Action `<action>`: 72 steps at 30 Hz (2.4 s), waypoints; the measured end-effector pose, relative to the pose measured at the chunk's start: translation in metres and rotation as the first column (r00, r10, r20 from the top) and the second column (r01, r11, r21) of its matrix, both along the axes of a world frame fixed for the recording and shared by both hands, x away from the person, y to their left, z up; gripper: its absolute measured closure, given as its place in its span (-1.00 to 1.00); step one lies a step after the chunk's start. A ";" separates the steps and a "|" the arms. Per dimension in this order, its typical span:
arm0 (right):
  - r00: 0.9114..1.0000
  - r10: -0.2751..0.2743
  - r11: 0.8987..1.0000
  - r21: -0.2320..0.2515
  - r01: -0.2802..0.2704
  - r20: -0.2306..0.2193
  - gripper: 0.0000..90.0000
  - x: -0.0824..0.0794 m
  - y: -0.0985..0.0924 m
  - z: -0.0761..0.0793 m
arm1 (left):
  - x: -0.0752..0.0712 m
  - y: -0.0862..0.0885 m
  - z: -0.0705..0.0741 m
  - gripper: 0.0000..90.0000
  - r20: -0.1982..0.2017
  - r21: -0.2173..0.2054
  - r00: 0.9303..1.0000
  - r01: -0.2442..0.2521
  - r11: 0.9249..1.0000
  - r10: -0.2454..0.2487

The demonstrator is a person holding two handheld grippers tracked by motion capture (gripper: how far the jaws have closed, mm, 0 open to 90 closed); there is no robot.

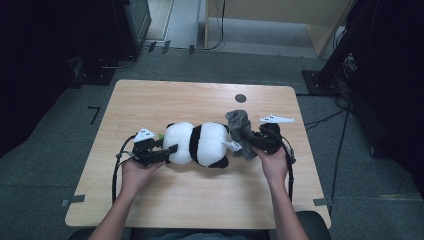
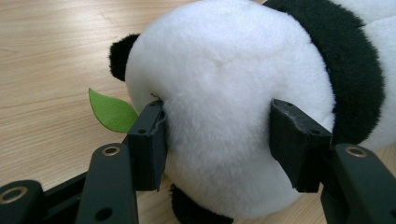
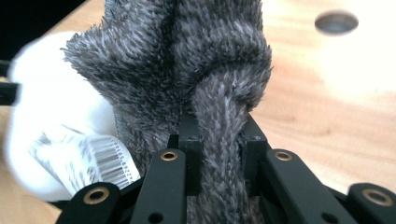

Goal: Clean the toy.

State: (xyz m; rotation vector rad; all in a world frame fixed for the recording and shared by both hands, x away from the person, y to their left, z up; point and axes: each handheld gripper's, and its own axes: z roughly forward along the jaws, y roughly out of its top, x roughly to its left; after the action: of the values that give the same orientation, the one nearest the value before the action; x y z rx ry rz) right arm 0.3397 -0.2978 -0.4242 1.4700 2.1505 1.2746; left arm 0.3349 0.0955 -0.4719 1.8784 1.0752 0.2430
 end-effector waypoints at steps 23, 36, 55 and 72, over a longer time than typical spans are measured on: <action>0.895 0.445 0.892 -0.094 -0.443 0.000 0.69 -0.039 0.104 0.024 | 0.001 0.000 0.002 -0.09 -0.006 0.013 1.000 0.006 1.000 -0.006; 0.833 0.547 0.825 -0.114 -0.554 -0.090 0.70 -0.029 0.166 -0.016 | 0.003 0.000 0.003 -0.08 -0.012 0.020 1.000 0.012 1.000 -0.012; 0.842 0.530 0.817 -0.205 -0.539 -0.099 0.70 -0.024 0.181 -0.031 | 0.003 -0.001 0.002 -0.06 -0.001 0.036 1.000 0.004 0.999 -0.004; 0.874 0.477 0.857 -0.170 -0.486 -0.092 0.69 -0.040 0.113 -0.016 | 0.002 -0.003 0.002 -0.06 -0.011 0.031 1.000 0.012 0.999 -0.012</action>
State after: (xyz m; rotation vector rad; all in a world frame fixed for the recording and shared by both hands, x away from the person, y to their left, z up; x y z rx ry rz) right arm 0.2998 -0.1849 -0.4402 0.9197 2.6971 1.1337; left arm 0.3372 0.0926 -0.4698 1.9160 1.0728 0.2440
